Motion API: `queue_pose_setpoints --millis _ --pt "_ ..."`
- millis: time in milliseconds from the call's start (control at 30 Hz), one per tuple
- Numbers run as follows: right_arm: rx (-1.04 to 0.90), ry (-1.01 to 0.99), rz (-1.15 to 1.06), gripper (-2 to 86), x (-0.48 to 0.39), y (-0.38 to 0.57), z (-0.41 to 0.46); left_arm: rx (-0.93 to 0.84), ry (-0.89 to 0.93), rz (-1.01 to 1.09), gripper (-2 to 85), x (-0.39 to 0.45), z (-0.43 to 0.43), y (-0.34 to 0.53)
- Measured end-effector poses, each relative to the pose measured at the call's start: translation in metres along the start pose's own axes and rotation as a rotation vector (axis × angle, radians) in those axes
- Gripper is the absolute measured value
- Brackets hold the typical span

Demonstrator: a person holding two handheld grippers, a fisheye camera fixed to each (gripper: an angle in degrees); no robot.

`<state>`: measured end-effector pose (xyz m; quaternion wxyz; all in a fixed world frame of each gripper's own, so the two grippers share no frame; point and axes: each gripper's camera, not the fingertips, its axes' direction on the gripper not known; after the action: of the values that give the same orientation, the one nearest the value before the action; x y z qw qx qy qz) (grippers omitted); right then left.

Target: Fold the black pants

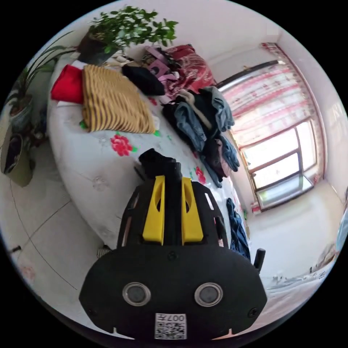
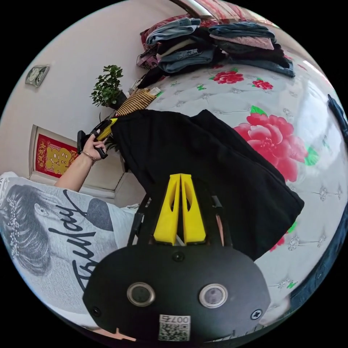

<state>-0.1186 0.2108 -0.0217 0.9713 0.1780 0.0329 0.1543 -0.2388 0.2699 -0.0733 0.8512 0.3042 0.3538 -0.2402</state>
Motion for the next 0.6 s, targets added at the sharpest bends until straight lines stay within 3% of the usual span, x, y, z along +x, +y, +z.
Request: queue_pose_setpoints --millis 133,200,300,367,400,500,600 --pt "0.136 0.077 0.096 -0.3 0.021 0.020 -0.054 -0.151 0.189 0.461 6.7 0.160 0.033 0.024" --pt "0.200 0.108 0.159 -0.3 0.034 0.035 -0.080 -0.276 0.371 0.778 6.9 0.259 0.058 0.078" --pt "0.296 0.165 0.306 -0.2 0.064 0.071 -0.115 -0.520 0.574 0.995 7.4 0.333 0.117 0.166" --pt "0.331 0.177 0.425 -0.1 0.087 0.097 -0.128 -0.739 0.619 1.007 7.7 0.347 0.167 0.217" --pt "0.348 0.162 0.502 0.1 0.102 0.115 -0.135 -0.830 0.553 0.974 6.1 0.343 0.196 0.241" --pt "0.410 0.063 0.643 1.0 0.128 0.157 -0.146 -0.892 0.474 0.885 5.9 0.316 0.228 0.252" --pt "0.439 -0.094 0.693 3.1 0.144 0.184 -0.145 -0.832 0.347 0.764 7.5 0.276 0.235 0.223"
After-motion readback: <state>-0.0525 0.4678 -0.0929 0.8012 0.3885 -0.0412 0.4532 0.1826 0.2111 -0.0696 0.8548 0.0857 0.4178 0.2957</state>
